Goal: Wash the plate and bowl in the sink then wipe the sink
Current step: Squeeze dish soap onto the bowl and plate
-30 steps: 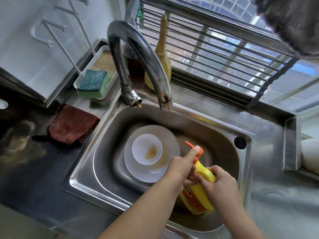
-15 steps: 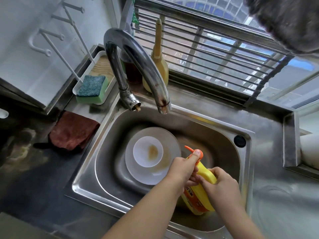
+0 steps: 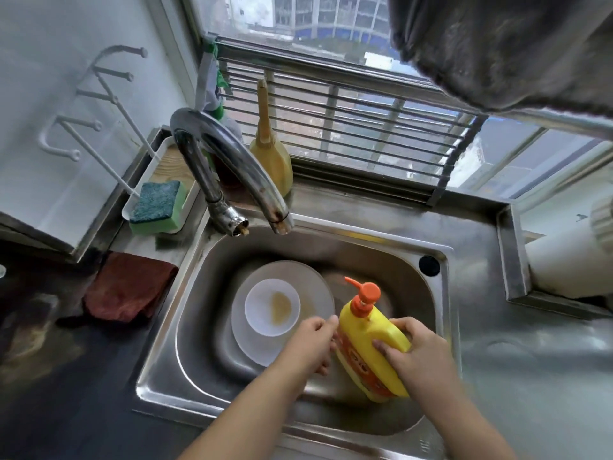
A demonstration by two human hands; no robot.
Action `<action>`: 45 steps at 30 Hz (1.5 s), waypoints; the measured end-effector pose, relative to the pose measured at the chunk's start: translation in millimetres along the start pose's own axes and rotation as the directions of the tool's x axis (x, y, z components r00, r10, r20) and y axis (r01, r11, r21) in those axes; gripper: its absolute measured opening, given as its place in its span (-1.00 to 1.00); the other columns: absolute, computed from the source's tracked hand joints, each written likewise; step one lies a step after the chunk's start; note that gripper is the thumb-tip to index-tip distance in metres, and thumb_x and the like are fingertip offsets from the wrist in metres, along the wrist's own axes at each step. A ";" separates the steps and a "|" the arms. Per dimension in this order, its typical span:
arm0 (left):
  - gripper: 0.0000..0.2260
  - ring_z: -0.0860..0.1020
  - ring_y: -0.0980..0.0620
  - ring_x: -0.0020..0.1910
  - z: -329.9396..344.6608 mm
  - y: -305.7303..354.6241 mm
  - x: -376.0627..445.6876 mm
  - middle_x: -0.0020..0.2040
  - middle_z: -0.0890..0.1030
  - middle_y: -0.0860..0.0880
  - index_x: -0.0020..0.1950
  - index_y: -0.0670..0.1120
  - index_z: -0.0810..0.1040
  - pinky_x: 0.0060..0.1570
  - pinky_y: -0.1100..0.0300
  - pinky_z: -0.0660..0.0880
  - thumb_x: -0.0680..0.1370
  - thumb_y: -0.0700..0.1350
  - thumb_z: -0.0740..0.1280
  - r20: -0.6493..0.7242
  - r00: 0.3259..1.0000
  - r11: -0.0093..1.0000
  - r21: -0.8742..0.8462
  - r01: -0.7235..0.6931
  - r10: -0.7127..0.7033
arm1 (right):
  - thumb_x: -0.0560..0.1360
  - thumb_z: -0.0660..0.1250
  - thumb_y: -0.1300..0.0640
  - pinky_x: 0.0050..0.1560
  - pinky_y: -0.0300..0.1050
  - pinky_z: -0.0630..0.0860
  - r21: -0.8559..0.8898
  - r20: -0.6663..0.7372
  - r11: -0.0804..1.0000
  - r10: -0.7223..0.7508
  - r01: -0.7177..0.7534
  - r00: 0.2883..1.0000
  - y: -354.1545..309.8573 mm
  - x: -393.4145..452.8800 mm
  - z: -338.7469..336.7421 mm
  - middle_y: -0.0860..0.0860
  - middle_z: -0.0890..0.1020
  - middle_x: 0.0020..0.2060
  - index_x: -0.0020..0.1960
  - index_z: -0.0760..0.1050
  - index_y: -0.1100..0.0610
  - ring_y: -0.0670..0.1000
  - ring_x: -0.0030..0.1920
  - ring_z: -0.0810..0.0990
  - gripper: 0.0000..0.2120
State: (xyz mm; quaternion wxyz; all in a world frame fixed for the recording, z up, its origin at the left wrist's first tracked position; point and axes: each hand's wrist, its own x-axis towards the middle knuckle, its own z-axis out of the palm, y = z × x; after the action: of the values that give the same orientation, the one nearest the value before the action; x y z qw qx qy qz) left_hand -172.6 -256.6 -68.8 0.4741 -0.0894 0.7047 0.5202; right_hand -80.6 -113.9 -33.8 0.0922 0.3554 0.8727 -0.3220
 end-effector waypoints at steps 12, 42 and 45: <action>-0.81 0.51 0.00 -0.21 -66.0 68.9 -24.4 -0.28 0.53 0.02 -0.12 -0.12 0.50 -0.19 0.15 0.40 0.56 -0.01 0.26 -0.050 0.880 0.660 0.681 -0.316 0.472 | 0.42 0.41 -0.12 -0.06 -0.01 0.52 -0.048 -0.192 0.925 -0.380 0.378 0.905 -79.9 35.4 -124.0 -0.13 0.57 -0.16 0.02 0.53 -0.10 -0.07 -0.13 0.53 -0.78; -0.86 0.59 -0.04 -0.17 -51.3 68.9 -34.5 -0.22 0.60 -0.03 -0.20 -0.02 0.48 -0.12 0.12 0.49 0.55 -0.06 0.29 0.111 0.886 0.600 0.697 -0.392 0.450 | 0.56 0.20 -0.11 0.03 0.11 0.53 -0.170 -0.583 0.973 0.027 -0.155 0.812 9.8 26.3 -184.5 0.23 0.59 0.07 0.26 0.41 0.29 0.26 0.08 0.57 -0.51; -0.88 0.60 -0.06 -0.18 -59.0 63.7 -35.6 -0.18 0.63 -0.07 -0.15 -0.06 0.50 -0.17 0.13 0.49 0.56 -0.06 0.28 0.091 0.896 0.619 0.693 -0.371 0.435 | 0.55 0.18 -0.13 0.02 0.11 0.54 -0.167 -0.550 0.971 0.050 -0.169 0.834 15.5 24.4 -184.6 0.24 0.58 0.08 0.26 0.41 0.28 0.26 0.09 0.56 -0.49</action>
State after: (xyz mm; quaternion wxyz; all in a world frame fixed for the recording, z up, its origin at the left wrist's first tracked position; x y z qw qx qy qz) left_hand -227.0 -289.7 0.2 0.3129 0.2330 0.8685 0.3057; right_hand -75.2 23.9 92.2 -0.1029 0.4697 0.8699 -0.1095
